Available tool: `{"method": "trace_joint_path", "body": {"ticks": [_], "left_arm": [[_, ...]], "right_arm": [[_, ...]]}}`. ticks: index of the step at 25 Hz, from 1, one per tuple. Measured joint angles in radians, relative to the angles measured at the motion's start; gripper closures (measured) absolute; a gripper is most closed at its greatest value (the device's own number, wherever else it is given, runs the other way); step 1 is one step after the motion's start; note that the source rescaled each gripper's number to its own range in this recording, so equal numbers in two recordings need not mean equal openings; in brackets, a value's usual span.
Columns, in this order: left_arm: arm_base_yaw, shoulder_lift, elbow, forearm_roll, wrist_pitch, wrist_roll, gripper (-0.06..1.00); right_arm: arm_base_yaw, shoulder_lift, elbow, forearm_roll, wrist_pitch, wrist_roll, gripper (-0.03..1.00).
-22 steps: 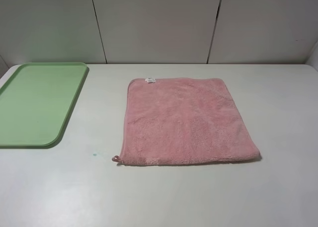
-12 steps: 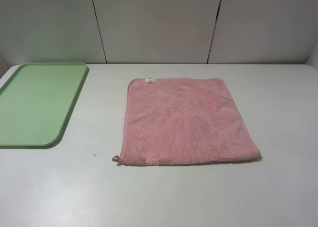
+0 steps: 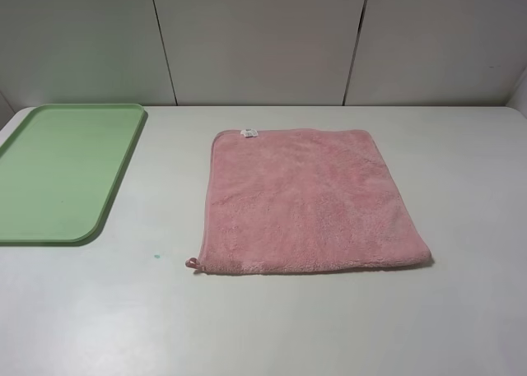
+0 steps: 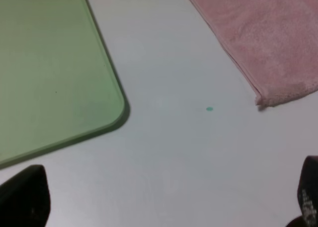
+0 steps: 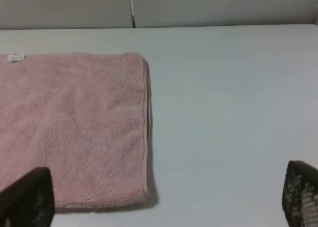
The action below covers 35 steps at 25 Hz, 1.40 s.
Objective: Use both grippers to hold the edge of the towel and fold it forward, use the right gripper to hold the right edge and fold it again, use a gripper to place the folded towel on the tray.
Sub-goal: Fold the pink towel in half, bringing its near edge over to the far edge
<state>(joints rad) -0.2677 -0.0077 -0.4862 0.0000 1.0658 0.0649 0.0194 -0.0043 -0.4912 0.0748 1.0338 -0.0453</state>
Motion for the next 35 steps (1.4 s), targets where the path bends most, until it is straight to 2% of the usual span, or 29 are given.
{"method": "trace_joint_path", "body": {"ticks": [28,35], "left_arm": [[0.000,0.001,0.000,0.000,0.000,0.000,-0.06],[0.000,0.161,-0.013,0.000,0.000,0.003,-0.06]], "right_arm": [[0.000,0.000,0.000,0.000,0.000,0.000,-0.03],[0.000,0.034,-0.029,0.022,0.000,0.000,-0.03]]}}
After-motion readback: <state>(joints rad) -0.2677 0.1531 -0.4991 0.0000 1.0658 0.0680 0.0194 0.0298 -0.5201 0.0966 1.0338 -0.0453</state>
